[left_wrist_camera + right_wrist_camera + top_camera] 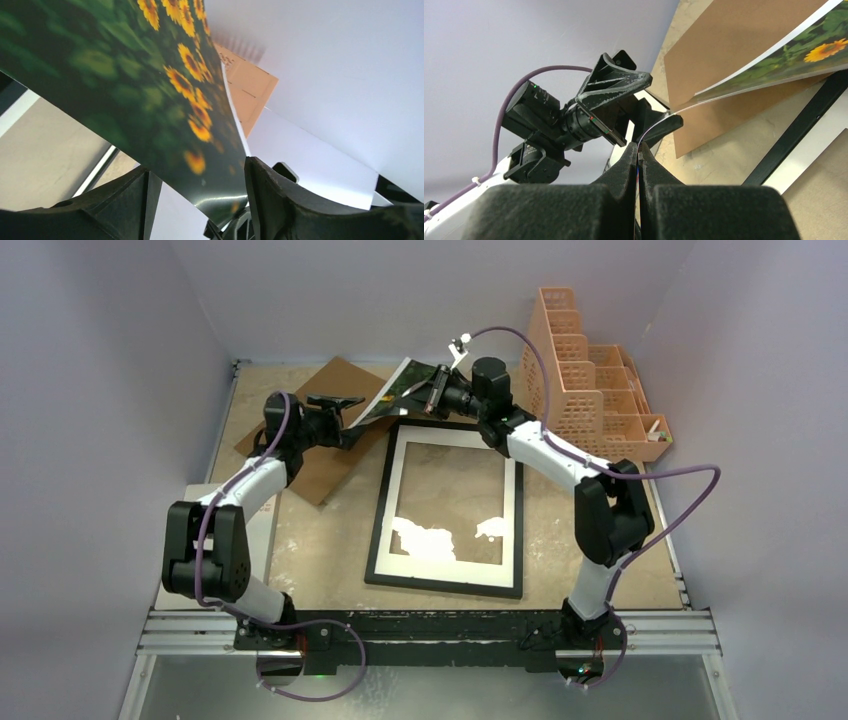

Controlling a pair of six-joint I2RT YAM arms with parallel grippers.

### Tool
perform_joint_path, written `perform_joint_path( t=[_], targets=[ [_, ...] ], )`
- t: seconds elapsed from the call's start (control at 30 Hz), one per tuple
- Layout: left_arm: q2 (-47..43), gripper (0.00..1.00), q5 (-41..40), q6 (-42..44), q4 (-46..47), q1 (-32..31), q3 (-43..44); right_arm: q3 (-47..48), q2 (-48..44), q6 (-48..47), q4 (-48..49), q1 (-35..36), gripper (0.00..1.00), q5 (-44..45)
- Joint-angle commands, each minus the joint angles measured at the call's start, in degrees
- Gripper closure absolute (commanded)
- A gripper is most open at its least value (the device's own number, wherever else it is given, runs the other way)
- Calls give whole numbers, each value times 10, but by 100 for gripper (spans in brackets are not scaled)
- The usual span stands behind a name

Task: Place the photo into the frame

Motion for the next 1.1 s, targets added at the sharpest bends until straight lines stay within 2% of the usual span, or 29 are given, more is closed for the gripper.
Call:
perform_joint_path(
  t=[0.0, 0.2, 0.27, 0.57, 0.63, 0.7, 0.77, 0.8, 0.87, 0.93, 1.07],
  targets=[
    [5, 39, -19, -71, 52, -6, -4, -6, -36, -1, 47, 0, 100, -32],
    [15, 42, -26, -87, 58, -17, -6, -26, -48, 9, 85, 3, 100, -50],
    [18, 46, -28, -88, 62, -17, -6, -30, -51, 13, 87, 3, 100, -53],
    [20, 93, -41, -66, 68, -17, -3, -55, -68, 15, 80, 3, 100, -46],
    [20, 100, -43, -52, 65, -17, 3, -55, -73, 11, 71, 3, 98, -39],
    [21, 100, -47, -28, 55, -17, 15, -53, -81, 2, 53, 3, 90, -32],
    [21, 100, -56, 10, 28, -17, 37, -49, -89, -6, 11, 3, 71, -33],
    [22, 100, -59, 68, 28, -16, 70, -54, -118, -41, -31, 1, 47, -4],
    [35, 100, -33, 118, 33, -13, 106, -70, -150, -67, -40, 1, 38, 23],
    [57, 100, 12, 190, 27, -12, 159, -87, -186, -102, -51, 2, 34, 53],
    [102, 100, 106, 343, -63, -14, 277, -118, -250, -178, -69, 1, 31, 105]
  ],
)
